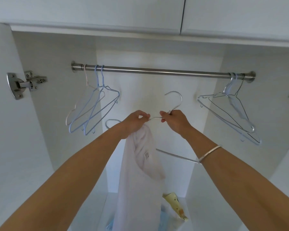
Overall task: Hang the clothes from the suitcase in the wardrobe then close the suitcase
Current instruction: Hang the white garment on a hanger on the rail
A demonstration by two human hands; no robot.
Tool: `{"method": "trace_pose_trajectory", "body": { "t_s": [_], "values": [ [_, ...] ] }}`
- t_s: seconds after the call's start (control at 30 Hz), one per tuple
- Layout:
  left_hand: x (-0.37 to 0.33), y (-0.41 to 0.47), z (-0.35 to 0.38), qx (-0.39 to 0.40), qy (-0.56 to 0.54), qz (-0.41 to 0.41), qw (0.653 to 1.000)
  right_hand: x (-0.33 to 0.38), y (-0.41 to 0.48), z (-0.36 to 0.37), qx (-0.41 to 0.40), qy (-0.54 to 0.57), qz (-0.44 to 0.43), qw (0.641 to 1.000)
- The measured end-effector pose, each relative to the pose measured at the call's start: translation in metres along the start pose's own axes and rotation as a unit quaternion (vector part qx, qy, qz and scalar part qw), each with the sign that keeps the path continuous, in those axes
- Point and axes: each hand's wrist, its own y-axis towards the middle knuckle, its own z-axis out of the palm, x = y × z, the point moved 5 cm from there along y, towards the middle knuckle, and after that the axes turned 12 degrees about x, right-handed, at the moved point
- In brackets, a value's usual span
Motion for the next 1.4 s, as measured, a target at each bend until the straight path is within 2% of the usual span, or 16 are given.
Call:
{"method": "trace_pose_trajectory", "body": {
  "t_s": [0.1, 0.2, 0.23, 0.33, 0.47, 0.6, 0.7, 0.8, 0.87, 0.97, 1.1, 1.17, 1.23, 1.3, 1.37, 1.4],
  "values": [
    [0.012, -0.012, -0.016, 0.049, -0.063, -0.047, 0.996, -0.027, -0.002, -0.014, -0.054, -0.047, 0.068, 0.995],
    [0.019, -0.026, -0.025, 0.111, -0.091, -0.074, 0.987, -0.055, -0.012, -0.03, -0.117, -0.041, 0.119, 0.985],
    [0.022, -0.028, -0.029, 0.093, -0.062, -0.083, 0.99, -0.062, -0.013, -0.034, -0.131, -0.022, 0.126, 0.983],
    [0.029, -0.028, -0.044, -0.037, 0.069, -0.081, 0.994, -0.072, -0.016, -0.04, -0.155, 0.039, 0.146, 0.976],
    [0.044, -0.022, -0.059, -0.153, 0.173, -0.12, 0.965, -0.071, -0.016, -0.04, -0.145, 0.058, 0.136, 0.978],
    [0.055, -0.025, -0.071, -0.189, 0.195, -0.183, 0.945, -0.068, -0.018, -0.038, -0.114, 0.044, 0.116, 0.986],
    [0.05, -0.025, -0.069, -0.194, 0.181, -0.189, 0.946, -0.063, -0.018, -0.028, -0.082, 0.053, 0.09, 0.991],
    [0.031, -0.022, -0.056, -0.181, 0.223, -0.188, 0.939, -0.051, -0.017, -0.012, -0.076, 0.038, 0.073, 0.994],
    [0.017, -0.02, -0.046, -0.178, 0.244, -0.176, 0.937, -0.044, -0.016, -0.002, -0.08, 0.027, 0.071, 0.994],
    [-0.002, -0.012, -0.024, -0.153, 0.226, -0.11, 0.956, -0.027, -0.016, 0.019, -0.06, 0.036, 0.048, 0.996],
    [-0.029, -0.004, 0.015, -0.076, 0.153, 0.005, 0.985, -0.008, -0.019, 0.055, 0.032, 0.194, 0.037, 0.98],
    [-0.039, -0.005, 0.024, -0.044, 0.099, 0.023, 0.994, -0.007, -0.02, 0.06, 0.036, 0.259, 0.049, 0.964],
    [-0.045, -0.011, 0.019, -0.033, 0.096, 0.039, 0.994, -0.008, -0.024, 0.052, 0.008, 0.289, 0.055, 0.956],
    [-0.045, -0.014, 0.002, -0.089, 0.186, 0.052, 0.977, -0.009, -0.026, 0.041, -0.021, 0.293, 0.048, 0.955],
    [-0.043, -0.018, -0.017, -0.147, 0.342, 0.035, 0.928, -0.013, -0.028, 0.032, -0.037, 0.294, 0.046, 0.954],
    [-0.039, -0.019, -0.024, -0.145, 0.413, 0.014, 0.899, -0.016, -0.028, 0.028, -0.044, 0.302, 0.048, 0.951]
  ]
}}
